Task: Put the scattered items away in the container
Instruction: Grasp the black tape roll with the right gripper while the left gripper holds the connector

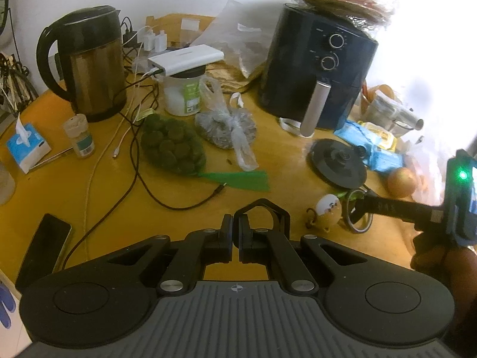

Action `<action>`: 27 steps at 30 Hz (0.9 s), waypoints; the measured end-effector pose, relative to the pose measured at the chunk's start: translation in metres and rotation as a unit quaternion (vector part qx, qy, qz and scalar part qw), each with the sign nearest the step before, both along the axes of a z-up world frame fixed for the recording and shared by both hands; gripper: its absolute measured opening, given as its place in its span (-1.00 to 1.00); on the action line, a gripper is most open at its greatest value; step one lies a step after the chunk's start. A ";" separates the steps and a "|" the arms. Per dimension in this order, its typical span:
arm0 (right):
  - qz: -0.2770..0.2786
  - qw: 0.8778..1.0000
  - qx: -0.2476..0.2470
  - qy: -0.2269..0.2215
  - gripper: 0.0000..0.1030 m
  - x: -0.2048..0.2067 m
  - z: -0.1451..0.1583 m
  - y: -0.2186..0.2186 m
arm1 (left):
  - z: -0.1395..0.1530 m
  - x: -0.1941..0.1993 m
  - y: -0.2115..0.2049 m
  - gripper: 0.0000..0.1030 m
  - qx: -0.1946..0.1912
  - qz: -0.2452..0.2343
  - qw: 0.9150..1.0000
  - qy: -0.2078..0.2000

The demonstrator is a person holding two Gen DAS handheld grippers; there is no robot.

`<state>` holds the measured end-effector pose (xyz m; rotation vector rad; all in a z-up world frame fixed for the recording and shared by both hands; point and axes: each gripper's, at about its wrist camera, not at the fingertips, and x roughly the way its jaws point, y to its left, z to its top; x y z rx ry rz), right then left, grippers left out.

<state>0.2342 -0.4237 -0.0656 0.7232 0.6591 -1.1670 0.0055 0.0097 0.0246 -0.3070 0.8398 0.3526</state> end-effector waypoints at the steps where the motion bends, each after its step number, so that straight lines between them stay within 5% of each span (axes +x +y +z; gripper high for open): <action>1: -0.005 1.000 0.000 0.001 1.00 0.001 -0.001 -0.002 | 0.000 0.000 0.001 -0.93 0.000 0.000 1.000 0.001; 19: -0.092 0.995 -0.009 0.031 0.98 0.029 -0.014 -0.038 | -0.004 -0.004 0.005 -0.93 -0.007 0.012 1.000 0.009; 27: -0.114 0.993 0.030 0.024 0.68 0.033 -0.029 -0.051 | -0.006 -0.005 0.006 -0.93 -0.009 0.020 1.000 0.013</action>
